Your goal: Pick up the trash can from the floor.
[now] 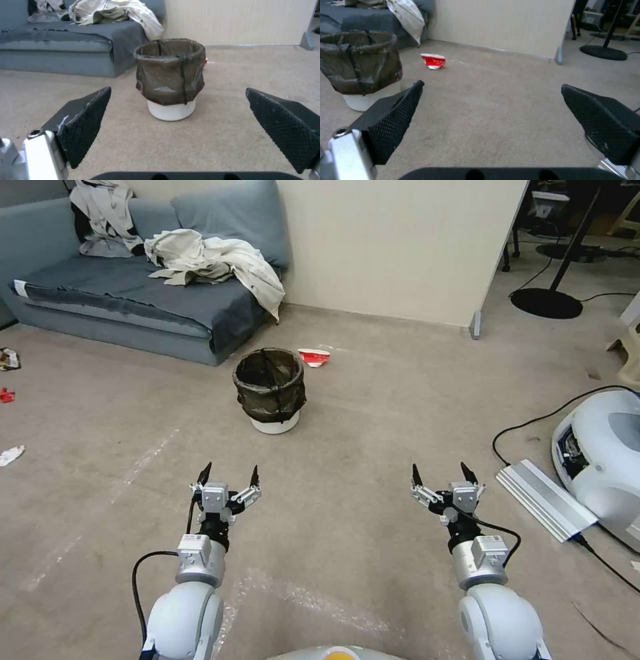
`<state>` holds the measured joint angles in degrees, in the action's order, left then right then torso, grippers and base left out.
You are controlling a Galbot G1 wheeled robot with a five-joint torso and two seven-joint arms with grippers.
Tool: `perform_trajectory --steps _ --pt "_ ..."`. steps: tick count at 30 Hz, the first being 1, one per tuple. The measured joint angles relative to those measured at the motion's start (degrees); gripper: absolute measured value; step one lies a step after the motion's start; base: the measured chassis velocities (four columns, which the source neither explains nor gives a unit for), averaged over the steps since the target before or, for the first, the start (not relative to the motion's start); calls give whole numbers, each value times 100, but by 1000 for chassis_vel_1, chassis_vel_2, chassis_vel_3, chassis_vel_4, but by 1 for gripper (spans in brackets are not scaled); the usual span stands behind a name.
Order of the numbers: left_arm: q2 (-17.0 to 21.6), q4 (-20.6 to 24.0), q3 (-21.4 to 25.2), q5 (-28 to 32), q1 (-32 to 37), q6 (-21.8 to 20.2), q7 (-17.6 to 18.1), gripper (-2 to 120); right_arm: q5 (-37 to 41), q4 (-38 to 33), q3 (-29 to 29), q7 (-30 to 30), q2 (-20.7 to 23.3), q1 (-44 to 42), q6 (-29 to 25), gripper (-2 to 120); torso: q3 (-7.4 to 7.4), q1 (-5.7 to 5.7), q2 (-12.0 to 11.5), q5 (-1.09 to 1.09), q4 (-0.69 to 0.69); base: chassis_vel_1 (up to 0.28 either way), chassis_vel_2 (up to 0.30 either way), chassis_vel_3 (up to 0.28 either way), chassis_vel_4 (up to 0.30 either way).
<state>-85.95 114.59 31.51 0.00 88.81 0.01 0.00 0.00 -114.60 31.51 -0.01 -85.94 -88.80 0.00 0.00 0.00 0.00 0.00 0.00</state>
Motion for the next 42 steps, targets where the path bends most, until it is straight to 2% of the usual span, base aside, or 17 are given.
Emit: perform_trajectory --steps 12,15,19,20,21,22,24,25,32,42 --pt "0 0 -1 1 0 -6 0 100 3 -12 1 0 0 -1 10 100 0 0 0 0 0 0 0 0 0" --pt "-33 185 -26 126 24 -232 -6 100 131 -225 39 -35 5 -49 198 100 0 0 0 0 1 0 0 0 0" --pt "-197 995 -182 638 107 -1169 -135 100 724 -1169 231 -197 51 -276 1055 100 0 0 0 0 -1 0 0 0 0" --pt "-197 995 -182 638 107 -1169 -135 100 724 -1169 231 -197 51 -276 1055 100 0 0 0 0 -1 0 0 0 0" --pt "-240 1233 -222 784 141 -1425 -169 100 895 -1429 286 -251 66 -335 1266 100 0 0 0 2 -2 0 0 0 0" --pt "-210 1319 -184 822 201 -1454 -144 100 1004 -1442 311 -320 101 -341 1196 100 0 0 0 2 -4 0 0 0 0" --pt "-170 1349 -124 824 250 -1456 -101 100 1082 -1417 328 -365 132 -345 1088 100 0 0 0 -2 1 0 0 0 0" --pt "-114 1373 -53 824 303 -1433 -63 100 1165 -1354 337 -397 166 -342 874 100 0 0 0 0 1 0 0 0 0" --pt "-58 1324 139 862 385 -1142 -60 100 1399 -1081 357 -513 233 -322 126 100 0 0 0 0 0 0 0 0 0" --pt "-92 1325 117 873 438 -1121 -17 100 1472 -1026 360 -580 246 -323 -39 100 0 0 0 0 0 0 0 0 0"
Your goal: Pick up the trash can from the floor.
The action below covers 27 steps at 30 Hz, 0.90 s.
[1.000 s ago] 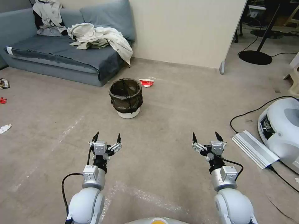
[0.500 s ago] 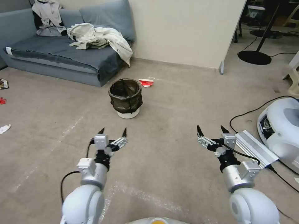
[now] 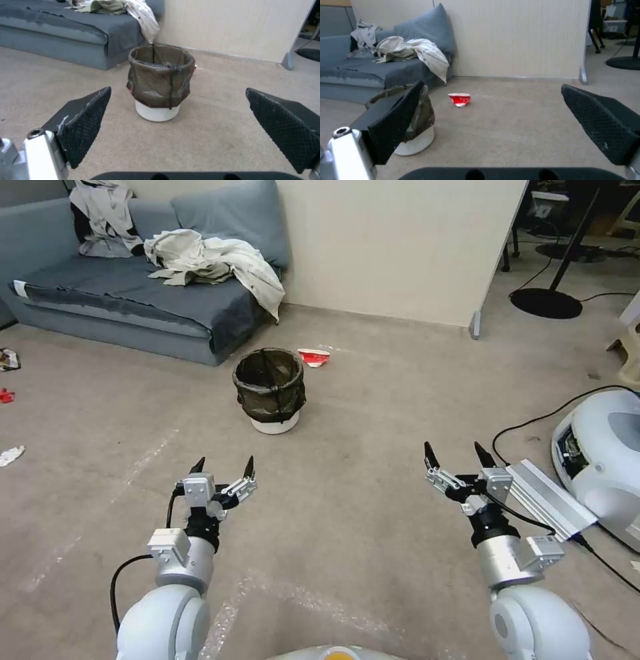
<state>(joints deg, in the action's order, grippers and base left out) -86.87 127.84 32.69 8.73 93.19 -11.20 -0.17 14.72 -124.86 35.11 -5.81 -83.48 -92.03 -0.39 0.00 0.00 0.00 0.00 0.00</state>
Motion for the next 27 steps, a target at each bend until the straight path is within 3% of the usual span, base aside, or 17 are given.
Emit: perform_trajectory --steps 27 --pt "-31 -73 -80 -22 75 294 166 100 2 64 9 -155 -27 -123 -370 100 0 0 0 0 -1 8 8 8 8"
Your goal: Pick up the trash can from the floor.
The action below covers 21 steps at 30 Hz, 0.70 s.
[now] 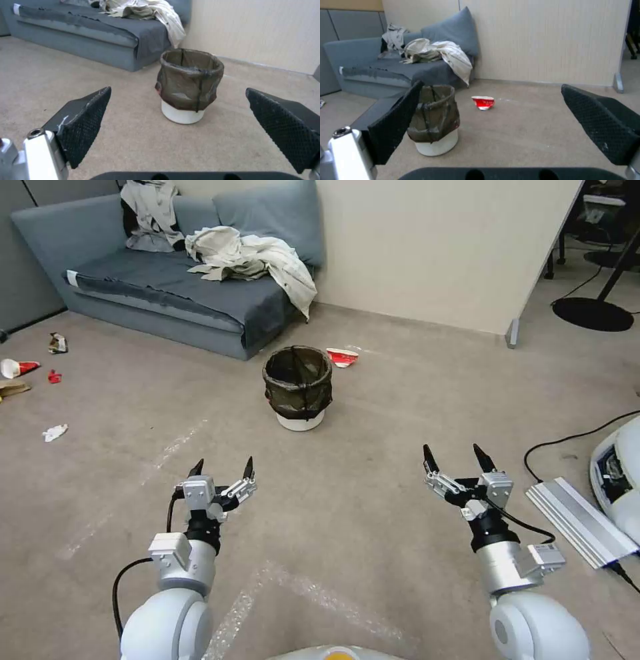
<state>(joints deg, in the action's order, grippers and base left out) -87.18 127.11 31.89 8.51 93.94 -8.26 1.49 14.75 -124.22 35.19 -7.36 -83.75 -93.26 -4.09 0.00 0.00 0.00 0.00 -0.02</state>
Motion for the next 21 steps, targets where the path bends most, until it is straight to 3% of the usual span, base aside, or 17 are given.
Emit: perform_trajectory --steps 21 --pt "-30 5 52 -62 13 55 11 100 223 164 23 -412 5 -29 -340 100 0 0 0 0 1 0 0 0 0"
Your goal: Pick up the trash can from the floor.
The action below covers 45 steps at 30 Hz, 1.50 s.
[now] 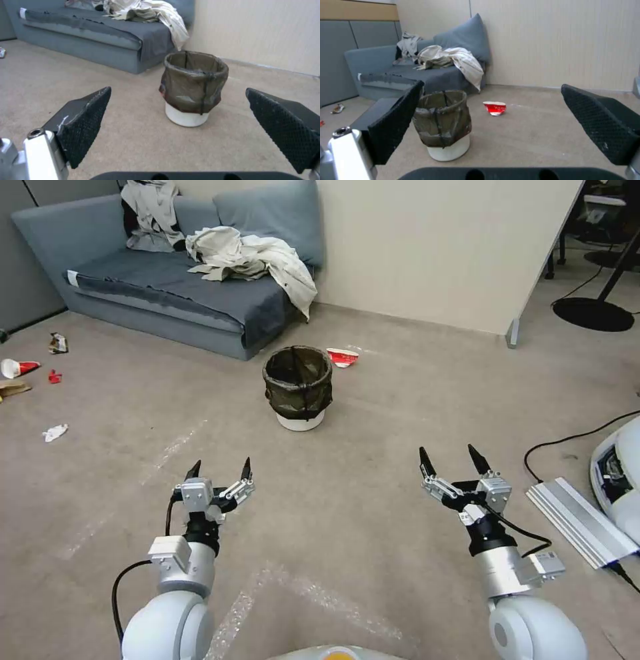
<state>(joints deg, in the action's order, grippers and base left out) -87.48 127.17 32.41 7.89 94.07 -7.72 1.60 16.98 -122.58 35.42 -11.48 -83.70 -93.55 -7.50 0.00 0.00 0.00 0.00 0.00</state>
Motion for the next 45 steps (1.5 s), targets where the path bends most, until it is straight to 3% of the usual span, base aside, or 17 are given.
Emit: perform_trajectory --steps 45 --pt "3 -74 148 27 -101 -23 -4 100 -20 -55 -21 -136 -29 -23 42 100 0 0 0 2 0 -120 124 124 -119"
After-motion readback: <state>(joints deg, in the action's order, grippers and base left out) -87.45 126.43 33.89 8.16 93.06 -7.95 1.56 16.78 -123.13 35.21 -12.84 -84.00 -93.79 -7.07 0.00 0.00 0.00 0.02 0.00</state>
